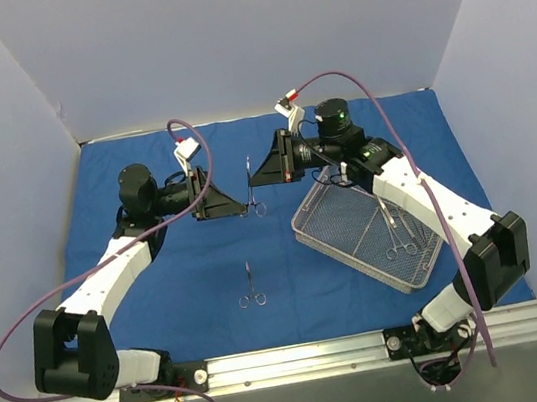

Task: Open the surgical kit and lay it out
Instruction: Place the medical item in the surgical kit.

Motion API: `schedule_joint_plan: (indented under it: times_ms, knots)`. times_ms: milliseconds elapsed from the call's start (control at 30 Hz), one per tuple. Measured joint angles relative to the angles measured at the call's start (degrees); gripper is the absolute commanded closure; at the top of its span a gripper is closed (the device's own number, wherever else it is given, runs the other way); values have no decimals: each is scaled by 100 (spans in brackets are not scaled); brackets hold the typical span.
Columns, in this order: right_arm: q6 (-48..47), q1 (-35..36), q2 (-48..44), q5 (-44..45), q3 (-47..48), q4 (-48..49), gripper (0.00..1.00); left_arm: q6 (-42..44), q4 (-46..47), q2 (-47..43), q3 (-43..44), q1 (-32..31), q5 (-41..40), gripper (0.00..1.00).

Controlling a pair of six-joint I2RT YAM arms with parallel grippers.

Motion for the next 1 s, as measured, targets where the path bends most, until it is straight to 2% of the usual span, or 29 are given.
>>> schedule_joint_plan:
  times_ms: [100, 200, 233, 300, 333, 400, 467, 500, 633, 800, 1000]
  knots:
    - [48, -15, 0, -28, -50, 103, 100, -83, 90, 0, -2, -79, 4, 34]
    - [105, -46, -2, -42, -116, 184, 100, -131, 127, 0, -22, -177, 4, 44]
    - [111, -48, -2, -42, -136, 197, 100, -138, 131, 0, -31, -199, 4, 53]
    - [127, -61, -2, -52, -170, 201, 100, -162, 125, 0, -46, -236, 0, 64]
    - [129, -70, -2, -61, -181, 203, 100, -153, 114, 0, -48, -249, 0, 81]
    - [146, -79, -2, -61, -197, 214, 100, -37, -22, 0, -46, -254, -11, 95]
    - [149, -81, -2, -70, -205, 225, 100, 317, -516, -2, 11, -251, -105, 98]
    - [153, -85, -4, -70, -205, 225, 100, 684, -1091, -2, 127, -247, -254, 98]
    - [87, -184, -4, 39, -199, 20, 61, 2103, -3292, 17, 809, -238, -942, 98]
    - [-382, -566, -4, 529, -9, -1003, 59, 3432, -5119, 2, 1215, -138, -1998, 98]
    - [-1019, -1010, -4, 1012, 151, -1840, 60, 4116, -6660, -31, 1043, -133, -3230, 98]
